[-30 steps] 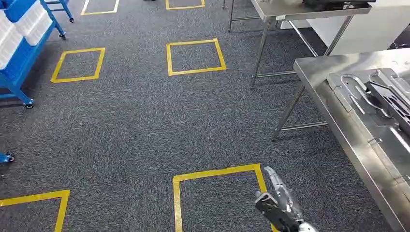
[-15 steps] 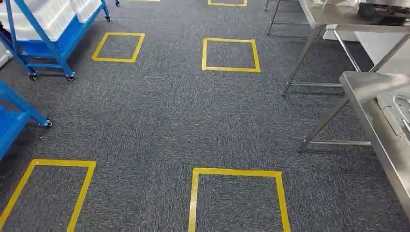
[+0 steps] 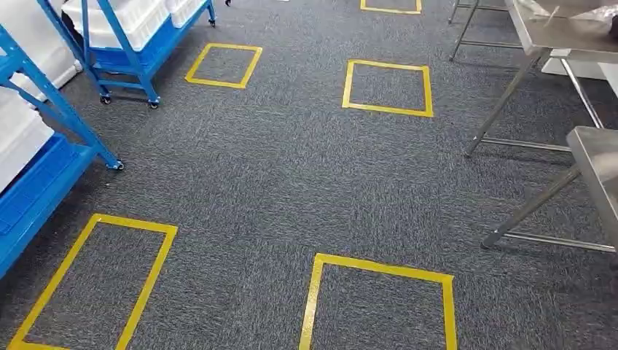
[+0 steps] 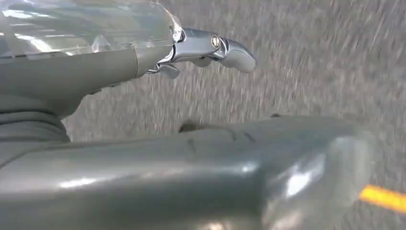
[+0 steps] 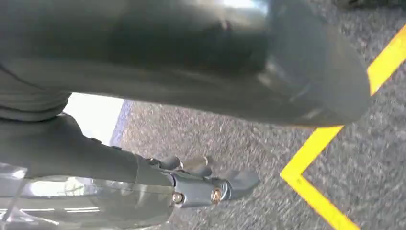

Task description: Take the parts from the cabinet and place them on the table.

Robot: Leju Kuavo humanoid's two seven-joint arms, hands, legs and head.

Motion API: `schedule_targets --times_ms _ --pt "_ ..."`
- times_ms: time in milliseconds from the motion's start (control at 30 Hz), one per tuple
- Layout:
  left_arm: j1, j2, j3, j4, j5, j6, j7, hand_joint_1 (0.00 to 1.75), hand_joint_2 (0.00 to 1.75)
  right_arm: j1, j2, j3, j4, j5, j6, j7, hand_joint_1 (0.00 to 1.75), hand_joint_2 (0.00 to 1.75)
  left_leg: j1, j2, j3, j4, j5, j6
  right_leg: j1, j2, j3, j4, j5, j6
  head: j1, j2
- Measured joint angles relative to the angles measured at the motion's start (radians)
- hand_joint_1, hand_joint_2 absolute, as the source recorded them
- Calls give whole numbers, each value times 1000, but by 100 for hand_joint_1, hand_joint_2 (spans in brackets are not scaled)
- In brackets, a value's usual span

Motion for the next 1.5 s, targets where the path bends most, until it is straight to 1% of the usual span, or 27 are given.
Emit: schedule_targets --times_ms 33,67,100,167,200,233,300,333,367,533,600,667,700,767,833,867,900,1033,1100,1133,1200,1233,1267,1333,1367,1400,1500 --pt "8 0 1 -20 4 -16 18 0 0 0 0 -6 2 0 -5 -12 0 0 1 17 -2 15 -10 -1 -7 -18 3 -11 7 -8 0 0" --pt "15 -2 5 -48 5 -20 35 0 0 3 0 -14 2 0 -9 -24 0 0 -2 67 -22 56 -46 -6 -5 -28 4 -14 7 -14 -1 0" --pt "17 -3 9 -65 13 -15 48 0 0 7 -1 -20 3 0 -13 -32 0 0 1 90 -55 125 -90 -12 -4 -43 2 -13 7 -16 0 0" --pt "9 -8 33 -92 49 32 72 0 0 11 -1 -30 7 0 -17 -52 0 0 8 107 -129 285 -164 -22 -2 -74 -1 -13 6 -16 0 0" --pt "4 -13 47 -101 60 66 81 0 0 10 -1 -35 7 3 -18 -66 0 0 12 111 -147 327 -170 -27 -2 -90 -2 -12 6 -16 0 0" --pt "3 -15 58 -105 65 89 81 0 0 9 -1 -39 8 7 -17 -82 0 0 15 115 -136 313 -153 -30 -2 -102 -2 -12 5 -15 0 0" --pt "0 -15 66 -106 67 111 70 0 0 2 -1 -44 8 16 -15 -103 0 0 20 128 -53 162 -75 -32 -4 -125 2 -10 1 -9 0 0" --pt "-3 -15 72 -105 68 114 58 0 0 -1 0 -45 8 26 -14 -112 0 0 20 151 2 67 -39 -30 -4 -135 5 -8 -1 -5 0 0" --pt "-8 -15 75 -105 69 114 48 0 0 -2 -1 -46 8 32 -13 -120 0 0 17 201 34 1 -37 -22 0 -144 8 -7 -5 0 0 0" --pt "-16 -8 36 -87 -72 129 -121 0 0 -27 6 -47 10 58 1 -141 0 0 13 150 36 -10 -23 12 -2 -173 18 -4 -15 33 0 0" --pt "-14 -2 -31 -81 -175 193 -213 0 0 -27 11 -47 10 71 3 -147 0 0 13 134 35 -16 -16 24 -11 -77 -16 74 -74 37 0 0" --pt "-16 11 -109 -70 -268 284 -252 0 0 -24 14 -48 11 71 4 -151 0 0 10 112 32 -15 -15 28 -12 -56 -99 245 -153 38 0 0" --pt "-15 17 -146 -64 -298 322 -260 0 0 -23 15 -51 12 69 3 -155 0 0 8 97 32 -14 -15 28 -12 -55 -133 308 -166 38 0 0" --pt "-15 31 -205 -44 -288 345 -264 0 0 -20 19 -63 14 48 -4 -178 0 0 7 69 34 -11 -16 27 -12 -55 -136 289 -117 37 0 0" --pt "-18 41 -230 -19 -255 327 -262 0 0 -18 20 -83 14 27 -12 -198 0 0 9 41 37 -4 -20 22 -14 -40 -68 121 -14 32 0 0" --pt "-18 46 -230 -11 -235 310 -258 0 0 -15 20 -94 15 18 -16 -209 0 0 10 31 35 0 -24 17 -17 -2 -39 44 18 29 0 0" --pt "-22 48 -230 -2 -215 291 -251 0 0 -11 21 -103 18 11 -17 -214 0 0 3 21 29 10 -28 11 -16 33 -35 25 6 29 0 0" --pt "-20 73 -215 25 -150 219 -201 0 0 -12 23 -139 18 -3 -21 -217 0 0 10 -19 13 4 -21 -14 -15 -14 -36 19 13 9 0 0" --pt "-24 81 -192 34 -107 187 -175 0 0 -5 27 -146 19 3 -26 -208 0 0 9 69 -12 67 -68 -22 -14 -40 -31 9 17 -6 0 0" --pt "-29 87 -180 37 -95 175 -166 0 0 -1 29 -150 20 6 -27 -203 0 0 11 95 -47 138 -107 -26 -11 -53 -31 9 15 -11 0 0" --pt "-34 94 -165 39 -82 159 -132 0 0 5 32 -154 26 11 -27 -193 0 0 14 112 -121 292 -170 -33 -7 -82 -30 10 12 -16 0 0" --pt "-34 96 -157 40 -79 156 -111 0 0 5 33 -155 27 12 -26 -189 0 0 15 114 -139 330 -174 -35 -7 -94 -29 11 11 -16 0 0" --pt "-32 97 -148 41 -72 156 -89 0 0 5 35 -156 27 15 -26 -186 0 0 16 115 -133 318 -155 -37 -7 -105 -28 11 9 -16 0 0" --pt "-32 101 -135 41 -64 157 -64 0 0 5 40 -156 27 18 -26 -185 0 0 16 126 -55 163 -66 -34 -7 -127 -20 11 4 -13 0 0" --pt "-34 103 -126 41 -54 160 -49 0 0 5 45 -156 27 21 -26 -184 0 0 15 156 -1 62 -23 -29 -6 -138 -13 11 0 -8 0 0" --pt "-37 105 -119 41 -47 160 -39 0 0 5 47 -156 27 23 -26 -182 0 0 8 212 23 8 -30 -21 -2 -148 -9 11 -3 -5 0 0" --pt "-39 105 -97 42 -24 162 -14 0 0 -3 52 -156 29 34 -27 -182 0 0 1 176 15 7 -26 -5 0 -173 -6 12 -8 9 0 0"
